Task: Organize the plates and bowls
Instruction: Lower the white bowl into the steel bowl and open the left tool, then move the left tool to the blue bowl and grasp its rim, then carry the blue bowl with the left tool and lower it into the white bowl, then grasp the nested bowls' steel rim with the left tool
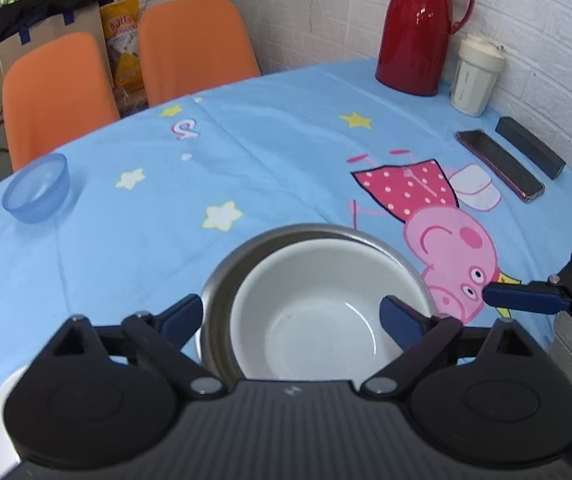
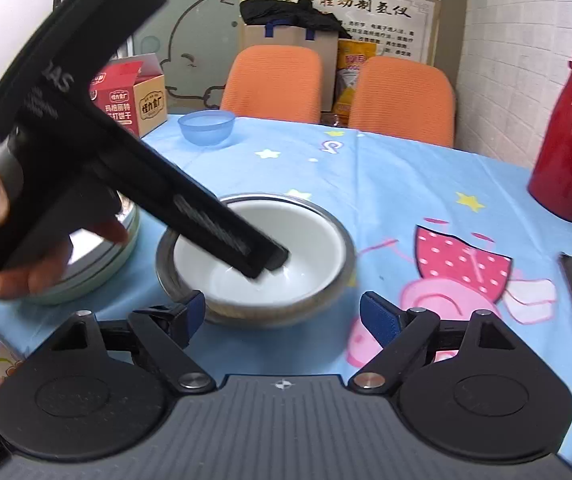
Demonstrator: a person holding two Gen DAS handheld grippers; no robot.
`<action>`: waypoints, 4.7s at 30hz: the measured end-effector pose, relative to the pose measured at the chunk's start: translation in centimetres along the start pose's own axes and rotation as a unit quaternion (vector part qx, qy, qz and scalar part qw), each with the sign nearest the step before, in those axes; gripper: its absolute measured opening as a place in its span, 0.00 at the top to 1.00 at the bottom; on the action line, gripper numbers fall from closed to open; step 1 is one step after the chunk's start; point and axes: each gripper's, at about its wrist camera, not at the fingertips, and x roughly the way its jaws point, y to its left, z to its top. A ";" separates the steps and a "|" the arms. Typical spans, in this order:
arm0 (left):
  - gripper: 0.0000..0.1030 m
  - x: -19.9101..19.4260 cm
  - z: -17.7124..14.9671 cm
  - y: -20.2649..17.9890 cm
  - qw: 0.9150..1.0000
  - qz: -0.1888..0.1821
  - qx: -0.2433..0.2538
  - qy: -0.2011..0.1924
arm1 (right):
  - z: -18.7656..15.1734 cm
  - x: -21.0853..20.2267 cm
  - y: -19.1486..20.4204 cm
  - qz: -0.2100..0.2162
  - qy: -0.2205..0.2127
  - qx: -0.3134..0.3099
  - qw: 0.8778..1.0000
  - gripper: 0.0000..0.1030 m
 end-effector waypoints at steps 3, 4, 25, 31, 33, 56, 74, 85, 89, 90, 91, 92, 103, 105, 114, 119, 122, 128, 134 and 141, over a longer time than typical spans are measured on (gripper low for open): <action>0.08 -2.1 0.6 0.6 1.000 -0.001 -0.007 -0.030 | -0.4 -1.2 -0.9 -0.012 -0.009 0.013 1.000 0.00; 0.08 -2.7 0.8 0.9 0.999 0.004 -0.011 -0.039 | -0.3 -1.4 -1.2 -0.013 -0.012 0.018 1.000 0.00; 0.08 -3.0 -0.4 15.9 0.986 0.121 -0.112 -0.026 | 11.1 7.6 -0.3 0.065 -0.031 0.003 0.997 0.00; 0.08 -1.1 2.9 23.4 0.976 0.116 -0.181 -0.040 | 16.6 14.0 2.0 0.095 -0.008 -0.038 0.995 0.00; 0.08 0.2 4.6 25.5 0.972 0.109 -0.205 -0.041 | 18.1 16.7 3.1 0.104 0.003 -0.054 0.993 0.00; 0.59 11.6 8.5 31.6 0.975 0.061 -0.214 0.029 | 19.2 30.7 8.3 0.117 0.089 -0.073 0.987 0.00; 0.60 1.6 8.7 22.2 0.984 0.057 -0.167 -0.035 | 20.2 19.2 6.7 0.109 0.004 -0.066 0.992 0.00; 0.60 -2.0 4.4 8.0 0.993 -0.019 -0.114 -0.032 | 11.9 7.5 2.5 0.061 -0.009 -0.037 0.997 0.00; 0.60 -1.7 2.3 3.3 0.995 -0.033 -0.089 -0.021 | 8.1 4.6 1.4 0.045 -0.002 -0.010 0.999 0.00; 0.60 -1.5 1.9 2.4 0.996 -0.034 -0.082 -0.017 | 7.2 4.2 1.2 0.040 0.000 -0.005 0.999 0.00; 0.60 -1.3 1.6 1.7 0.996 -0.034 -0.076 -0.013 | 6.5 3.8 1.1 0.035 0.002 0.000 0.999 0.00; 0.60 -1.3 1.3 0.8 0.997 -0.031 -0.070 -0.008 | 5.9 3.6 0.9 0.032 0.003 0.005 0.999 0.00; 0.36 0.7 0.0 -0.2 0.997 -0.012 -0.064 0.030 | 2.6 3.4 -1.0 0.060 -0.004 0.049 0.997 0.00; 0.32 0.5 0.0 0.2 0.997 -0.024 -0.068 0.036 | 1.8 2.4 -1.5 0.050 -0.008 0.054 0.997 0.00; 0.28 -4.1 -1.2 2.8 0.995 -0.022 -0.096 0.000 | -1.7 -0.1 -4.5 0.030 -0.010 0.122 0.992 0.00; 0.26 -4.4 -1.5 4.3 0.994 0.004 -0.111 -0.006 | -1.6 0.4 -4.7 0.043 -0.019 0.143 0.989 0.00; 0.26 -3.2 -1.4 5.1 0.992 0.000 -0.125 0.006 | -1.0 0.9 -4.4 0.047 -0.021 0.141 0.989 0.00; 0.26 0.1 -0.6 5.7 0.991 -0.007 -0.131 0.032 | 0.4 3.1 -3.8 0.032 -0.012 0.125 0.992 0.00; 0.26 3.2 -0.1 5.9 0.989 -0.012 -0.131 0.062 | 0.7 6.0 -3.9 0.011 0.021 0.125 0.992 0.00; 0.26 4.1 0.5 5.0 0.992 -0.016 -0.105 0.064 | 0.8 7.5 -3.6 0.004 0.039 0.124 0.992 0.00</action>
